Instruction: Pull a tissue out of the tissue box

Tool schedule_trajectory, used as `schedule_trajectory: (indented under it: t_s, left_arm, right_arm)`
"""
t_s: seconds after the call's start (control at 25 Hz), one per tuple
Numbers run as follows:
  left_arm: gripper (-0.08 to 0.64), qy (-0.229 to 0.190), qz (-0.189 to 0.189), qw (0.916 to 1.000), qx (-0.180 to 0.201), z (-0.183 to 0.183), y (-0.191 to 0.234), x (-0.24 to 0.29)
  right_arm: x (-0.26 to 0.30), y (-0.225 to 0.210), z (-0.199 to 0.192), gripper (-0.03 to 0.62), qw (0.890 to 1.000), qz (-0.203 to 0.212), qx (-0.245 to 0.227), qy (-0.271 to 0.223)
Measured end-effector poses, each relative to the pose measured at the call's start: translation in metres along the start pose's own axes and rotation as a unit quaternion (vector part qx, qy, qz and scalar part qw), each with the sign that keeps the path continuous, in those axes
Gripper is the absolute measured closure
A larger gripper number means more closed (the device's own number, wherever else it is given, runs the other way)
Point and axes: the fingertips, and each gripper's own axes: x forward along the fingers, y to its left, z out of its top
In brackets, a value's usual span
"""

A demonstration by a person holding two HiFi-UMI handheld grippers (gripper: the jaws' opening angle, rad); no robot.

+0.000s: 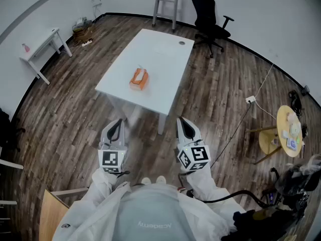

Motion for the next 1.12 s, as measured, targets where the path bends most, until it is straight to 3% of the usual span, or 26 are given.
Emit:
schedule_trajectory:
  t_s: [1.12]
  left_arm:
    - [0.56, 0.027, 0.029, 0.9992, 0.007, 0.007, -0.012, 0.005]
  right_arm:
    - [-0.01, -0.03, 0.003, 0.591, 1.0, 0.014, 0.023, -0.007]
